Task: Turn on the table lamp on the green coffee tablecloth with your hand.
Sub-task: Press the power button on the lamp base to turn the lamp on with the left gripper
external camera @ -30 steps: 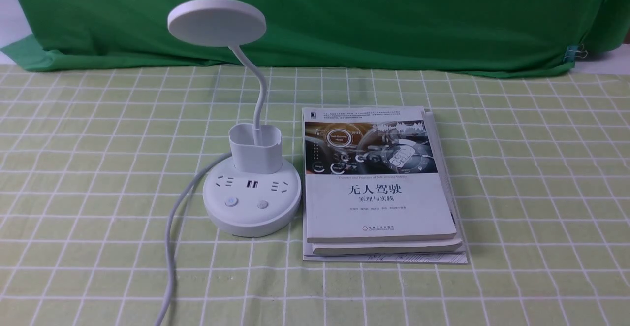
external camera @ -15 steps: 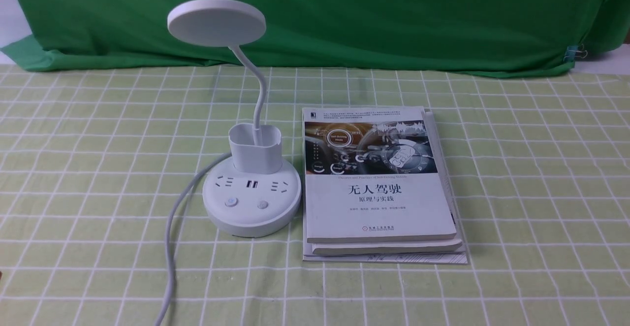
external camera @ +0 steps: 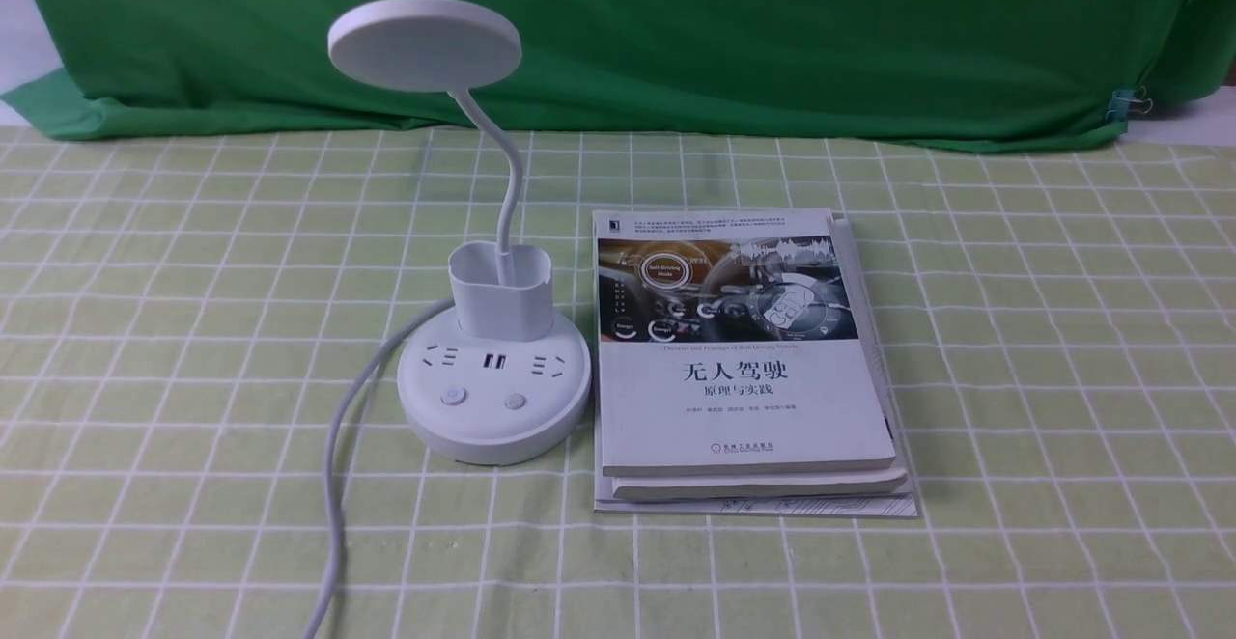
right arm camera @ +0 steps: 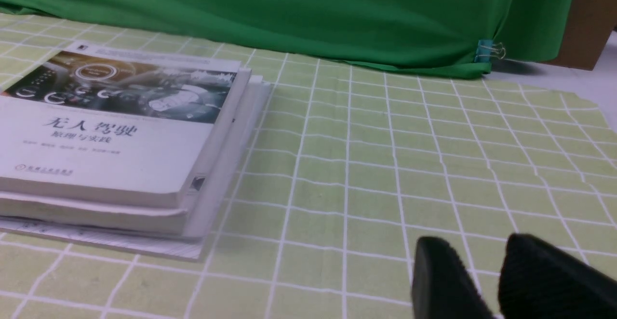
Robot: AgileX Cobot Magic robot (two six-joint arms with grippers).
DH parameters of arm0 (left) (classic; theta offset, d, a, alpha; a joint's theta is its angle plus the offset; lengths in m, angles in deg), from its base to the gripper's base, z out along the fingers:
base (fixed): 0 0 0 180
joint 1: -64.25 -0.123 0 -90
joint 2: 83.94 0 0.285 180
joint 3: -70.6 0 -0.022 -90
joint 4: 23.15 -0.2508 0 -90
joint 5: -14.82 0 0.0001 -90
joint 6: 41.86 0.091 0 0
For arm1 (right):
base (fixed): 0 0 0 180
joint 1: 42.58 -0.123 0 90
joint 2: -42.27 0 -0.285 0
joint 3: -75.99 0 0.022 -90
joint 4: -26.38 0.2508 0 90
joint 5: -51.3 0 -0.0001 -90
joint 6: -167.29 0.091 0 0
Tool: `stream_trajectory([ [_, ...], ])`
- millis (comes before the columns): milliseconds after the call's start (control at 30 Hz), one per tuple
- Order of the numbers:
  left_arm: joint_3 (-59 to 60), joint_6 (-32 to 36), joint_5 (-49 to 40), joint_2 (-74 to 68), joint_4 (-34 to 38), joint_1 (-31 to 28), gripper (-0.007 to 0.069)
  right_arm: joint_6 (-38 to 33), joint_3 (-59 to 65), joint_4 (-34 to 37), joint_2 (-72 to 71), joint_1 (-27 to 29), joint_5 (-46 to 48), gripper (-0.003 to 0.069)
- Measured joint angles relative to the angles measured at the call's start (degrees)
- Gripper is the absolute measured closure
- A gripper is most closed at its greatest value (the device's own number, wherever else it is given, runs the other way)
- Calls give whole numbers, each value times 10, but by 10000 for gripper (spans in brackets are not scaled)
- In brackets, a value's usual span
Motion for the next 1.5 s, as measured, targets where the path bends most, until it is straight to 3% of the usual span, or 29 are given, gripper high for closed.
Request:
stream_trajectory([
  [100,-106,-12,-81,-55,10,0,606,0,0,0,0,0,0,414],
  [200,-212,-23,-223,-156,22,0,604,0,0,0,0,0,0,414],
  [333,-257,6,-308,-257,4,0,601,0,0,0,0,0,0,414],
  [433,-263,7,-309,-327,11,0,598,0,0,0,0,0,0,414],
  [667,-266,24,-349,-466,132,0,586,0,0,0,0,0,0,414],
  [833,-292,161,-427,-646,233,22,585,0,0,0,0,0,0,414],
  [967,-303,184,-417,-720,249,91,585,0,0,0,0,0,0,414],
  [1033,-325,155,-395,-769,210,160,585,0,0,0,0,0,0,414],
  [1167,-402,18,-377,-837,46,257,585,0,0,0,0,0,0,414],
  [1333,-510,-71,-407,-910,-92,299,585,0,0,0,0,0,0,414],
  [1500,-584,-76,-431,-980,-112,306,583,0,0,0,0,0,0,414],
])
